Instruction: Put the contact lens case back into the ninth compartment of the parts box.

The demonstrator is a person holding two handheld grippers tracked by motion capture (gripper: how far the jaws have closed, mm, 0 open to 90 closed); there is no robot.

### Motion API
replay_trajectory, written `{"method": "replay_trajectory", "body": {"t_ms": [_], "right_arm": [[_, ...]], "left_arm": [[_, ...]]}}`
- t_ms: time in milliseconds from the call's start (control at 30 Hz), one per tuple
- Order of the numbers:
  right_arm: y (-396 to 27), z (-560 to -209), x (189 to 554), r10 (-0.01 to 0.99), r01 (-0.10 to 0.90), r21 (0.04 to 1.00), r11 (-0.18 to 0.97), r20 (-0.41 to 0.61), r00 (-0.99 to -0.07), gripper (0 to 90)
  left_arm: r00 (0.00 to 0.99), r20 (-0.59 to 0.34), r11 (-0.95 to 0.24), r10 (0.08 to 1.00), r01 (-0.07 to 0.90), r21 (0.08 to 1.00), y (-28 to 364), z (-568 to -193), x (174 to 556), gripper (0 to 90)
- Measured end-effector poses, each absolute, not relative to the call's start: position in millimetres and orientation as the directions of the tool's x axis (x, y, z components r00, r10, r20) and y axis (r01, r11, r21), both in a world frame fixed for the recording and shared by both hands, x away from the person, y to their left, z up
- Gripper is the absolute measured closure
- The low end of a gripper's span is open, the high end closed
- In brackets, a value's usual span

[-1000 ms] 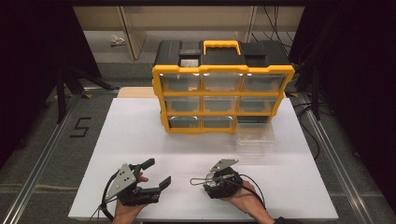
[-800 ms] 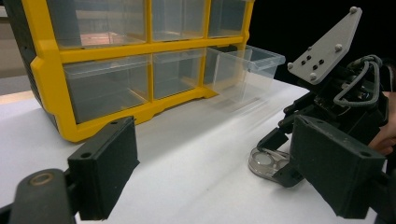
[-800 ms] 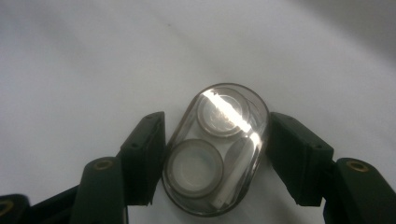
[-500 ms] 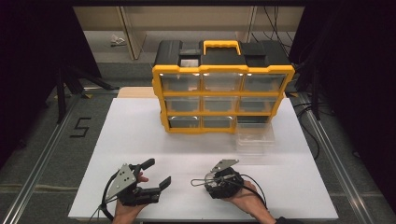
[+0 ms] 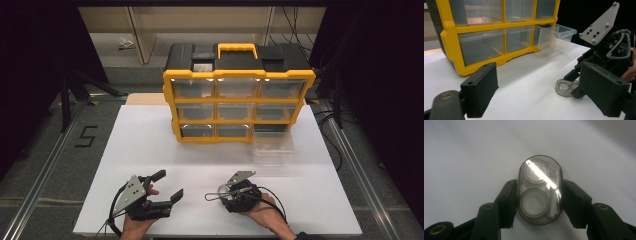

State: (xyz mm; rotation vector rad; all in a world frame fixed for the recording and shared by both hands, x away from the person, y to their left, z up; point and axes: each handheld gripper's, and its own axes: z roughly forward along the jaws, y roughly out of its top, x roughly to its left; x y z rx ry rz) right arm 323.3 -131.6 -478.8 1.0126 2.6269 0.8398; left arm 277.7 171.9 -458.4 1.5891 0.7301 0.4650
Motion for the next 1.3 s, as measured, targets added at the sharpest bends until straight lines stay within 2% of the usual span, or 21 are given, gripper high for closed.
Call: {"method": "replay_trajectory", "body": {"t_ms": [400, 833, 1300], "right_arm": [[-133, -476, 322, 0.65, 0.521, 0.599, 0.608, 0.0, -0.76, 49.5], [-142, -462, 325, 0.667, 0.5, 0.675, 0.543, 0.015, -0.745, 49.5], [-151, -454, 329, 0.68, 0.487, 0.717, 0.499, 0.025, -0.733, 49.5]], "left_arm": [[0.719, -0.114, -0.035, 0.686, 0.19, 0.981, 172, -458, 278, 15.2], [0.719, -0.115, -0.031, 0.686, 0.187, 0.982, 172, -458, 278, 15.2], [0.719, -0.114, -0.031, 0.686, 0.185, 0.982, 172, -458, 277, 15.2]]}}
